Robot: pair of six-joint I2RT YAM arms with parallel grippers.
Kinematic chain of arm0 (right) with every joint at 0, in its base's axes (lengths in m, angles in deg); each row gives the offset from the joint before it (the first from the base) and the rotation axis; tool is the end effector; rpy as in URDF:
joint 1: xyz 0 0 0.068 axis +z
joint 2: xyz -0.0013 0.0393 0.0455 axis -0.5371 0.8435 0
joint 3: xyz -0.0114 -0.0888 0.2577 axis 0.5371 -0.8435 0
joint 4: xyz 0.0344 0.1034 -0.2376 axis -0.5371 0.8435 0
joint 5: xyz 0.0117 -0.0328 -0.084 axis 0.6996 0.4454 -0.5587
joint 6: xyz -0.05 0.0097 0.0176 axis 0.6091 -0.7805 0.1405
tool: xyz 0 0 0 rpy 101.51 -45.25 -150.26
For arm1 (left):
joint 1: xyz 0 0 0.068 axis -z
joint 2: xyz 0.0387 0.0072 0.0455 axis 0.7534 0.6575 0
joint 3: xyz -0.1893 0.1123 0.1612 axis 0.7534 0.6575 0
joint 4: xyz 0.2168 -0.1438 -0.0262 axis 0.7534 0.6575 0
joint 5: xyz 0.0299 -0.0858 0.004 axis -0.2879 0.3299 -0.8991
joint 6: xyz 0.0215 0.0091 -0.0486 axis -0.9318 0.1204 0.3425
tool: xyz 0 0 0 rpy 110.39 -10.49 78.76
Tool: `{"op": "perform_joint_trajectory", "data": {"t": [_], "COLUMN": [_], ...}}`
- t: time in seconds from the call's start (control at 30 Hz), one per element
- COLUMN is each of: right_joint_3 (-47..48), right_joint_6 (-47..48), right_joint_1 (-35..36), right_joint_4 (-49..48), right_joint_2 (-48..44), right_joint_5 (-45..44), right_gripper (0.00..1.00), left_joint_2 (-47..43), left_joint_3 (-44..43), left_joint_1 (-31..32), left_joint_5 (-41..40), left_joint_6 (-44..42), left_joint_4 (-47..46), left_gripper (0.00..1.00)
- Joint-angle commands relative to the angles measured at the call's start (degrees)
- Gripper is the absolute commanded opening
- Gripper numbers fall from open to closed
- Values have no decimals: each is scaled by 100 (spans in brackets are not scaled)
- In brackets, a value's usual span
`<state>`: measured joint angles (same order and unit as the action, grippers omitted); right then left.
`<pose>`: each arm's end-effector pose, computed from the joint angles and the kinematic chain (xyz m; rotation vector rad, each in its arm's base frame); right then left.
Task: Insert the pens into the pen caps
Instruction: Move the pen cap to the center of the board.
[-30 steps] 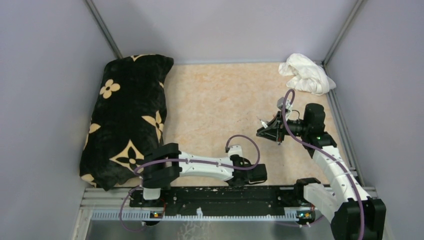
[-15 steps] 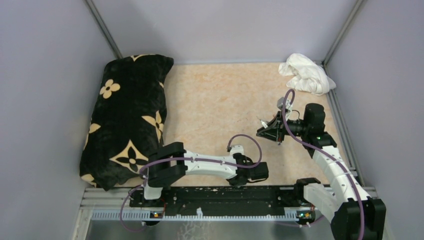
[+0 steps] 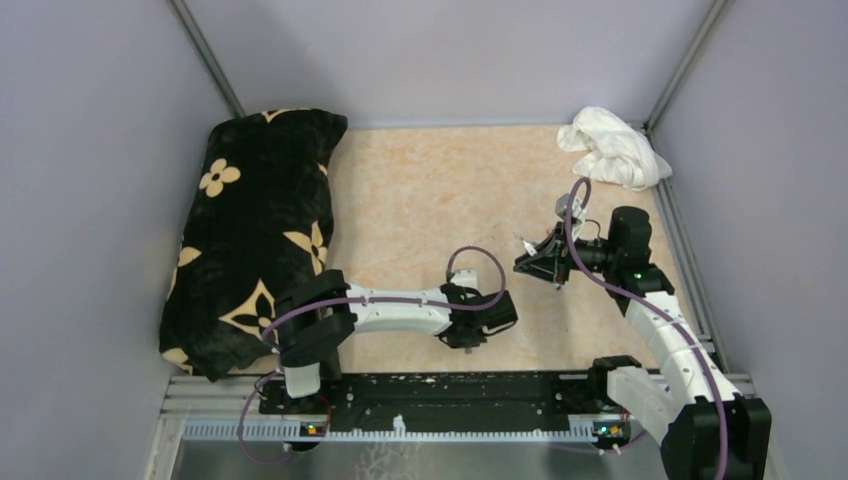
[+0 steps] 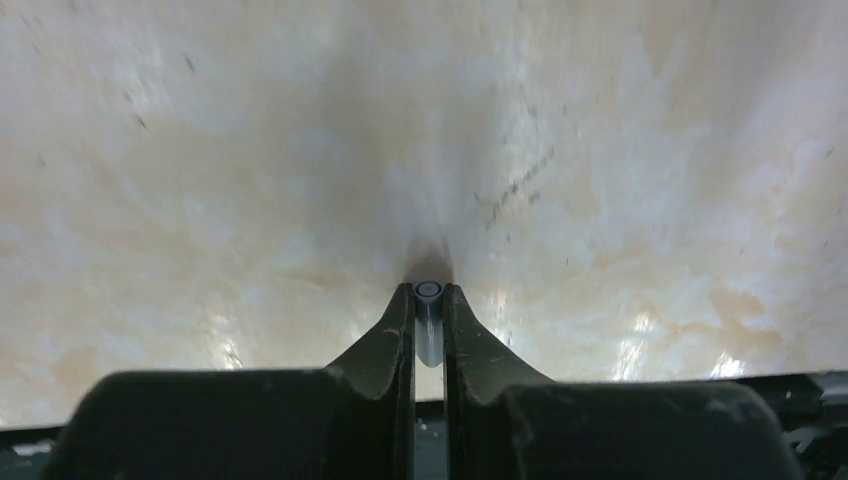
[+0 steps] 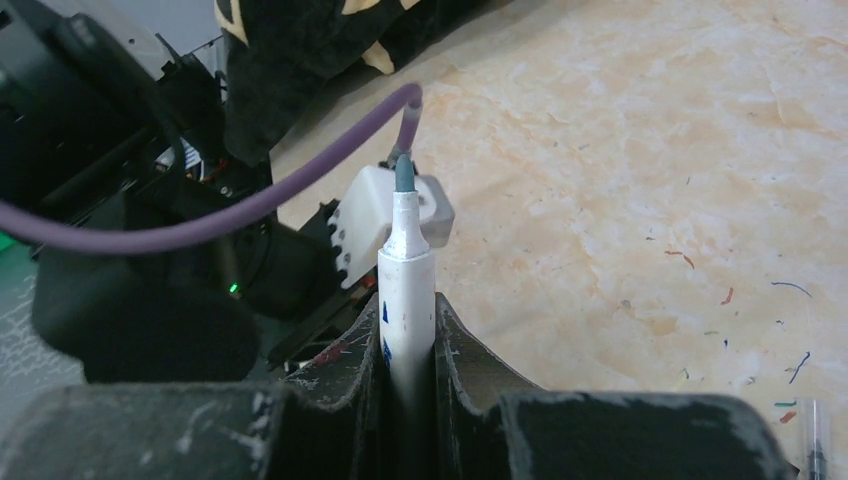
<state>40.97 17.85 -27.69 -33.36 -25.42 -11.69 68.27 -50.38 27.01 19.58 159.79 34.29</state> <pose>0.1852 0.0486 0.2683 -0.9175 1.6300 1.1514 0.0953 -0.3320 0.1600 -0.0380 2.7666 -0.1644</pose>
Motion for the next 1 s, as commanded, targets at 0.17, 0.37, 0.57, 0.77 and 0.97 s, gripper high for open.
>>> {"op": "perform_joint_trajectory", "data": {"t": [0.17, 0.37, 0.57, 0.77, 0.97], "right_joint_3": [198, 188, 181, 184, 180], "right_joint_6": [-4, -13, -30, -57, -88], "right_joint_1": [-67, -78, -93, -93, -93], "right_joint_4": [-185, -204, -222, -244, -268], "right_joint_2": [-105, -102, -89, -91, -105], "right_joint_5": [53, 50, 46, 53, 70], "right_gripper": [0, 0, 0, 0, 0], "left_joint_2": [51, 234, 295, 380, 391], "left_joint_3": [551, 458, 489, 463, 511], "left_joint_1": [-1139, -1489, -1488, -1487, -1473], "left_joint_5": [-629, -738, -293, 6, 274], "left_joint_6": [-2232, -2757, -2685, -2518, -2206], "left_joint_4": [-298, -71, -89, 179, 400], "left_gripper": [14, 28, 39, 34, 32]}}
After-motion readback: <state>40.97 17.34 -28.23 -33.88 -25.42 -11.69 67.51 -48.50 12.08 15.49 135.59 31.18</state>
